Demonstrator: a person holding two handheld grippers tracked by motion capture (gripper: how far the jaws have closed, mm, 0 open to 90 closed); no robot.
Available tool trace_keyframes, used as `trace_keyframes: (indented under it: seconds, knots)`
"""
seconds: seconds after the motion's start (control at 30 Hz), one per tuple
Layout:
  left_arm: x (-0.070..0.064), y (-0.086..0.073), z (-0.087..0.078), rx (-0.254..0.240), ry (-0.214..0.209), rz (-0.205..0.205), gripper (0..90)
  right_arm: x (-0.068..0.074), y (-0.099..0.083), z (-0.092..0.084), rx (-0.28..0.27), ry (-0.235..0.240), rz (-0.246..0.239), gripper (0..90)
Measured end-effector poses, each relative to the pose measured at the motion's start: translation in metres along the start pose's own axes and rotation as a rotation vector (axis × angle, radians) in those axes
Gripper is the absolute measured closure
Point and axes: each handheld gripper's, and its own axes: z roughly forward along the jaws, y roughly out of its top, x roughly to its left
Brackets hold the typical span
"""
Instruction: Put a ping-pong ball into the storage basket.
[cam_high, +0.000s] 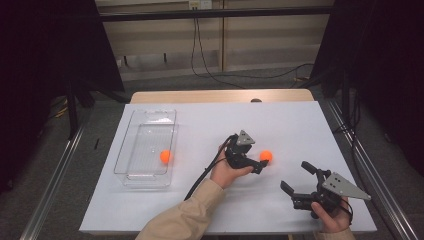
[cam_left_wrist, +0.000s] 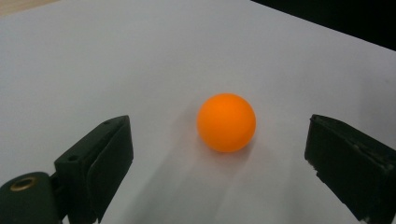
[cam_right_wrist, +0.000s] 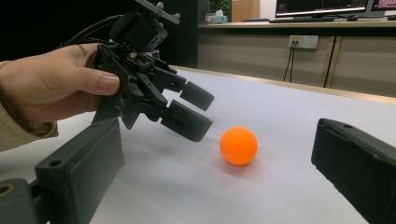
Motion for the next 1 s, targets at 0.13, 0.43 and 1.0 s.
trace_keyframes:
  seconds: [0.13, 0.43, 1.0]
  knots:
    - [0.000, 0.001, 0.001, 0.002, 0.000, 0.005, 8.1, 0.000, 0.000, 0.000, -0.002, -0.002, 0.000, 1.6]
    - [0.000, -0.001, 0.005, 0.008, -0.001, 0.002, 8.0, 0.000, 0.000, 0.000, -0.003, -0.002, 0.000, 1.6]
    - [0.001, 0.000, 0.011, 0.017, -0.004, 0.000, 8.6, 0.000, 0.000, 0.000, -0.002, 0.000, -0.001, 1.6]
